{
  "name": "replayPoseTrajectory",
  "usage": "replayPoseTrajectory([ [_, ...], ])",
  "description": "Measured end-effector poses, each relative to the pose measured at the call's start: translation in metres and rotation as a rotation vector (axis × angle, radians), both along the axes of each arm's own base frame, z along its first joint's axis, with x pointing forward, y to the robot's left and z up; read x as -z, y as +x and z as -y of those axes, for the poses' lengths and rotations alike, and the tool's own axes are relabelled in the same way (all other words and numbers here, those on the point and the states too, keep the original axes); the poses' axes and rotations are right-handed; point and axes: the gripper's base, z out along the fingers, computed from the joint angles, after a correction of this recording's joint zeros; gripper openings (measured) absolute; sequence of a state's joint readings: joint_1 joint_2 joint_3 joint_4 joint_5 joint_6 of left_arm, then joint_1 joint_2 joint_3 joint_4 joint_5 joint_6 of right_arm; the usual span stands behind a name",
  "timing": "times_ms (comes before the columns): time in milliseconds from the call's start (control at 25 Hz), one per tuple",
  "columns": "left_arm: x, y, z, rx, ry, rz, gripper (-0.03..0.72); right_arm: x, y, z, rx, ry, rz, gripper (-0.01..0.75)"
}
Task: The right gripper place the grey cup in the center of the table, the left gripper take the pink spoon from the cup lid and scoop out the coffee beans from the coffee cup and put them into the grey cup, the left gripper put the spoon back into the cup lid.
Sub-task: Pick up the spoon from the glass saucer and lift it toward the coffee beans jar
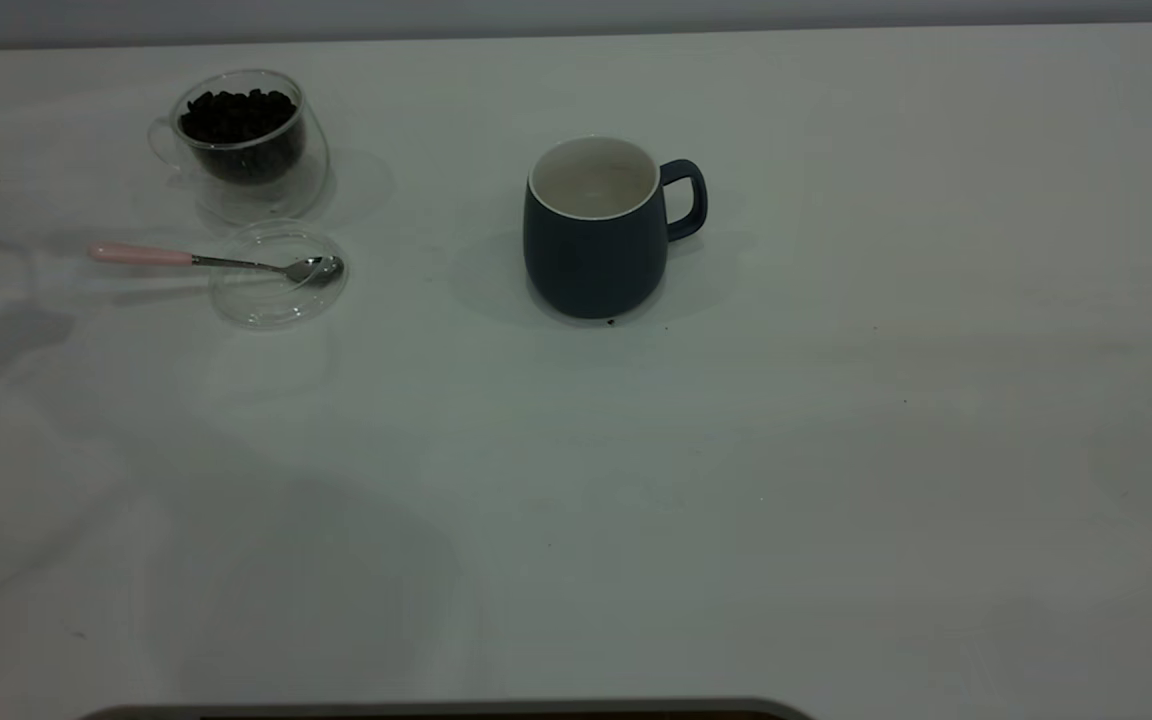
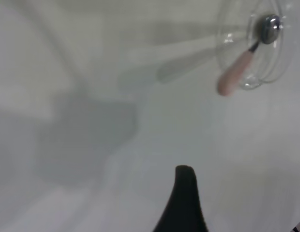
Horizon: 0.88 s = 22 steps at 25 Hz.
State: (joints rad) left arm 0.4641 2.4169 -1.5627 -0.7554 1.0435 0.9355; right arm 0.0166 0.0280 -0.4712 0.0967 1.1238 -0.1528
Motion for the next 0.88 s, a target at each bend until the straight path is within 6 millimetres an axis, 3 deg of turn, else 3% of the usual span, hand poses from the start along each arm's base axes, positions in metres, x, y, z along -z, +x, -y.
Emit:
replayPoseTrajectory([
  [480, 0.048, 0.019, 0.004, -0.015, -0.153, 0.061, 0.717, 0.000, 0.000, 0.000, -0.001, 0.001, 0.000, 0.591],
  [880, 0.062, 0.026, 0.028, 0.012, -0.208, 0.064, 0.717, 0.000, 0.000, 0.000, -0.001, 0.001, -0.001, 0.591],
])
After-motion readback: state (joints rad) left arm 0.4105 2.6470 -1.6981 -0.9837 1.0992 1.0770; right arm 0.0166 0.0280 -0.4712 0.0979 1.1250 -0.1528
